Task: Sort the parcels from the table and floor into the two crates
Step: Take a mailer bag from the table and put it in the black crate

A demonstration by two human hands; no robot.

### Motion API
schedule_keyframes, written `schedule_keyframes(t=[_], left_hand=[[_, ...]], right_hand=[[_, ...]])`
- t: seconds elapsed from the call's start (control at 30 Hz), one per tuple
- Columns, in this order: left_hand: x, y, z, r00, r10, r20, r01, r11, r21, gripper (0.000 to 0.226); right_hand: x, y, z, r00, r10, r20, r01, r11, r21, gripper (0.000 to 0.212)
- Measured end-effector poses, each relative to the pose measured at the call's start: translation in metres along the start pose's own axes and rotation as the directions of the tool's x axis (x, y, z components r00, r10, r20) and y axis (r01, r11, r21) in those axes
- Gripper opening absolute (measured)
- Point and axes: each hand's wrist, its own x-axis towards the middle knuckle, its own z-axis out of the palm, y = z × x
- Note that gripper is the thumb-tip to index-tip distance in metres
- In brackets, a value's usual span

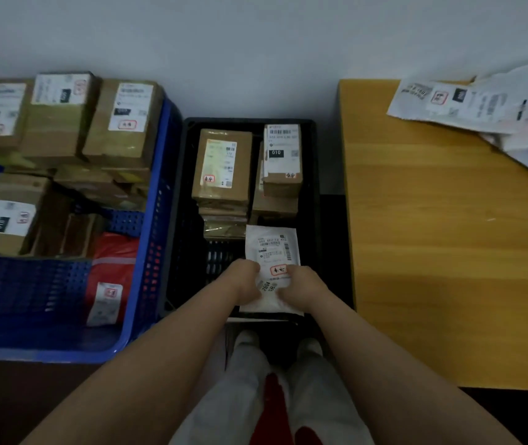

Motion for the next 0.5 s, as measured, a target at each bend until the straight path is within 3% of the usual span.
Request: schedule_keyframes(t=[0.3,0.5], left_hand=[[0.082,-0.022,0.063,1.0,0.016,0.023,-0.016,1.0,-0.017,0.054],[0.082,-0.025,0.065,0.989,-0.022,0.149,-0.005,0.984,0.176,0.077]], right_hand=[[0.075,0.03,0.049,0.996,0.084,0.029,-0.08,0.988,-0.129,0.063],[0.074,0.031,0.05,0.982,0.159,0.106,-0.152,0.986,-0.068,0.072]])
